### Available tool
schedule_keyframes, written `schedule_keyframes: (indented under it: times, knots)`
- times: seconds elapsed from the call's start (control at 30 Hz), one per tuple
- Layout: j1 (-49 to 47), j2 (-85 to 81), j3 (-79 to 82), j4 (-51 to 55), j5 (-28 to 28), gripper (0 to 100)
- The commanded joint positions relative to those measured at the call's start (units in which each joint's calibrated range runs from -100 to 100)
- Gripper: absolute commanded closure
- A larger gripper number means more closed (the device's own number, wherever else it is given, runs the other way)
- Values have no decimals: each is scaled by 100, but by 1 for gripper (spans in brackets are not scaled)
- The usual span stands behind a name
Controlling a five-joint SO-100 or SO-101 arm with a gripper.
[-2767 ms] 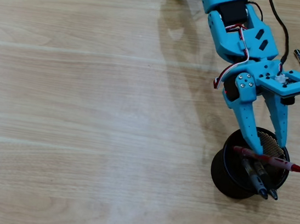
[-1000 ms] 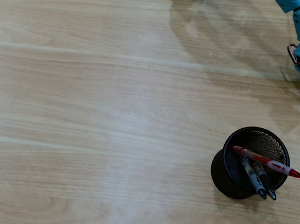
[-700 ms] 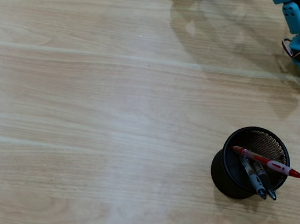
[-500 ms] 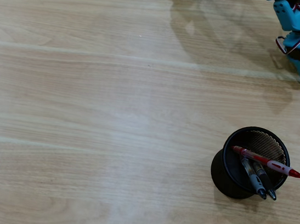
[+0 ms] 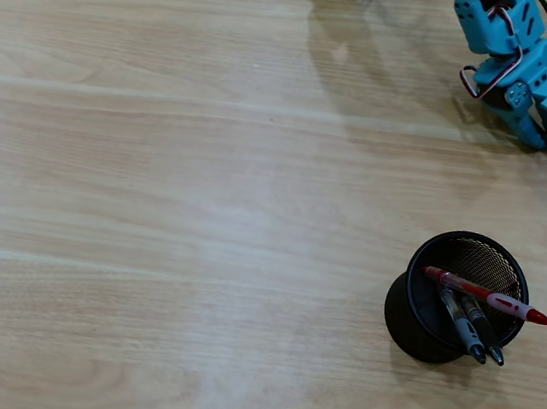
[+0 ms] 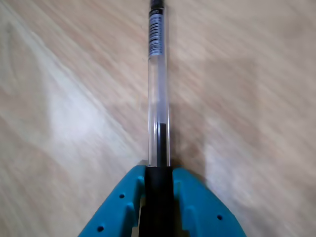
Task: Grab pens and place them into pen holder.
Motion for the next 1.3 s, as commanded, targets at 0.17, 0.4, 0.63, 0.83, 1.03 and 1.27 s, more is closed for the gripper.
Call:
schedule_keyframes:
  times: [0.17, 0.4, 0.63, 0.83, 1.03, 1.27]
  knots:
    - [1161, -1579, -1611, -29, 1263, 98]
    - [2322, -1875, -3621, -46, 1023, 98]
    - [3112, -1173, -3557, -1026, -587, 98]
    - [3112, -395, -3313, -2332, -1397, 98]
    - [3072, 10, -3177, -3767, -1596, 98]
    - [3024, 763, -2580, -5486, -1837, 98]
